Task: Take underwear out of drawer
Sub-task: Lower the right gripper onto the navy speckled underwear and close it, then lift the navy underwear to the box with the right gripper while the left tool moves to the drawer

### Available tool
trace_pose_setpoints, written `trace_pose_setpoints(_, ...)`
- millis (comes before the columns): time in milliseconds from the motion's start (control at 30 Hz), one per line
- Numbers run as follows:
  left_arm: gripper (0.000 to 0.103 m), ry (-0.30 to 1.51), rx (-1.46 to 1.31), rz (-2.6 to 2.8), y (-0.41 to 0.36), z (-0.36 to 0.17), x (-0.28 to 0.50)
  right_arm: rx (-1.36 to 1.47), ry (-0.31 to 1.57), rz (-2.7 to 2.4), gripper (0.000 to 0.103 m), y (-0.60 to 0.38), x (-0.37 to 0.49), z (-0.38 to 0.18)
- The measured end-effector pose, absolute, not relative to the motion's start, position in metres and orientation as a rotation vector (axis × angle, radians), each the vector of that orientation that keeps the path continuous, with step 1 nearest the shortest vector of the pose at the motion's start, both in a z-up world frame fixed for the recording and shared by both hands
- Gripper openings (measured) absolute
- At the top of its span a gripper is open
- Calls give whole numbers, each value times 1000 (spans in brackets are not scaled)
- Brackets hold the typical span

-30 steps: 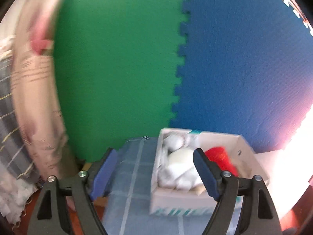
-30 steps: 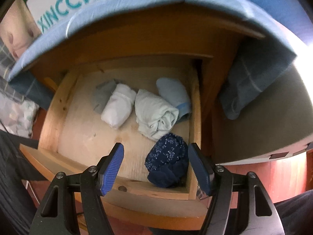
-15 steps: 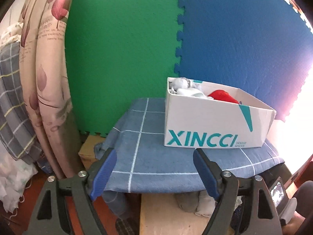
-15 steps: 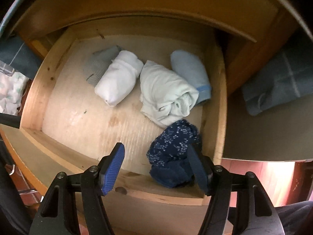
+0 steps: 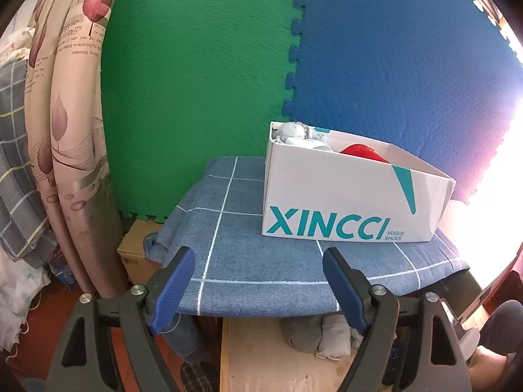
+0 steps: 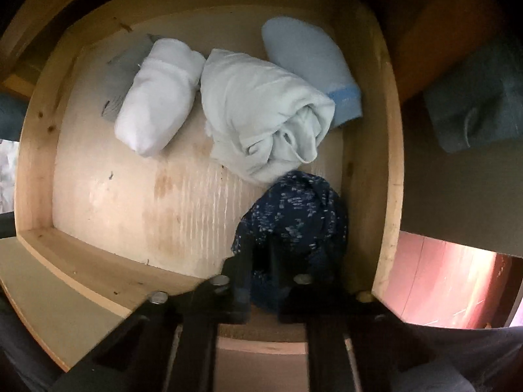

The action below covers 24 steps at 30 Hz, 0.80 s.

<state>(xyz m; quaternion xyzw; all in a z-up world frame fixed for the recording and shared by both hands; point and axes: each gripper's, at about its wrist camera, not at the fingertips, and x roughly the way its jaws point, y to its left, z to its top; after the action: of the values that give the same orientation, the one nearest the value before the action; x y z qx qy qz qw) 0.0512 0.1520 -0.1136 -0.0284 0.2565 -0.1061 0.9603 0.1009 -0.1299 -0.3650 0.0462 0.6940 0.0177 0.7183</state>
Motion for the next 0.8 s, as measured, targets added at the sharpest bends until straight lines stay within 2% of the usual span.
trace_pose_setpoints(233,82,523,-21,-203,151,-122,48,156,1396,72,5,-142,87,-326)
trace_pose_setpoints(567,82,725,9,-251,133,-164,63,178,1253,154,5,-140,56,-253)
trace_pose_setpoints(800,82,840,49,-278,110,-197,67,198,1071,205,5,-147,36,-160)
